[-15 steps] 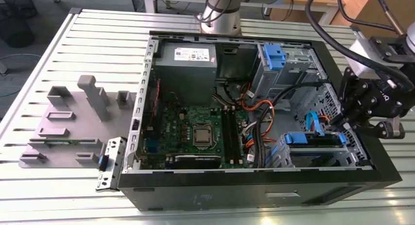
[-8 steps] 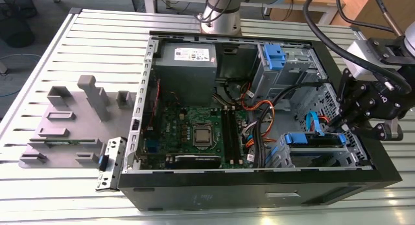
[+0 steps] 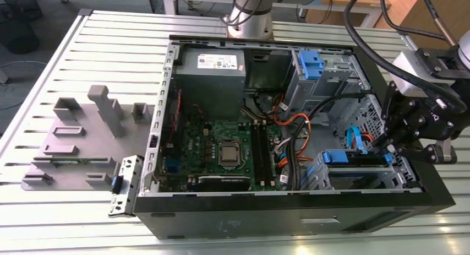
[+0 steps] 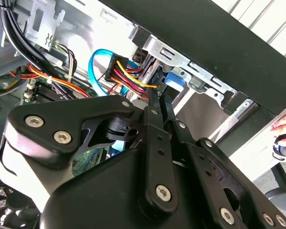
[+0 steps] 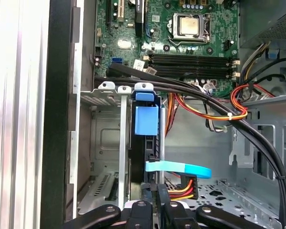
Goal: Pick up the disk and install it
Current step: 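Insert the second disk wire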
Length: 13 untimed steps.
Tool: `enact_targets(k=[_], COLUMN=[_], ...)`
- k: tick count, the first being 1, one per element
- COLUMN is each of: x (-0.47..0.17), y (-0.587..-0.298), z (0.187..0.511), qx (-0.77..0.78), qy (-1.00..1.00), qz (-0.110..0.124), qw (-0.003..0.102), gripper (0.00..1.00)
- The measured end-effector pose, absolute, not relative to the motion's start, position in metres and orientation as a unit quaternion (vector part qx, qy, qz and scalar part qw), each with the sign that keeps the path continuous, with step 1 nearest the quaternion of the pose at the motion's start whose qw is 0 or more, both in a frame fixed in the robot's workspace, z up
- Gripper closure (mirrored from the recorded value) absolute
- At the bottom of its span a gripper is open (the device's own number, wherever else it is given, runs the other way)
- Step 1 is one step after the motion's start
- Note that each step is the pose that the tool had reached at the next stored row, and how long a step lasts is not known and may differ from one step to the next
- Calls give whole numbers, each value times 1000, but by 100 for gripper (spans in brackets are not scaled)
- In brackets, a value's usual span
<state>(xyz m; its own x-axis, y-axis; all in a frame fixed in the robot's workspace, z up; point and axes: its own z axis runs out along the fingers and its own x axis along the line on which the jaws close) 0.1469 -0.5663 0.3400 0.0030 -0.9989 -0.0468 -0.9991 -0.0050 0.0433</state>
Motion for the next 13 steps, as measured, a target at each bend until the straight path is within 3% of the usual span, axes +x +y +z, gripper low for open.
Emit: enact_targets(k=[12, 13], x=[147, 147], y=[-567, -567], z=[338, 338], qx=[-708, -708], qy=[705, 705], qz=[31, 31], qw=[1, 1], gripper=[83, 76])
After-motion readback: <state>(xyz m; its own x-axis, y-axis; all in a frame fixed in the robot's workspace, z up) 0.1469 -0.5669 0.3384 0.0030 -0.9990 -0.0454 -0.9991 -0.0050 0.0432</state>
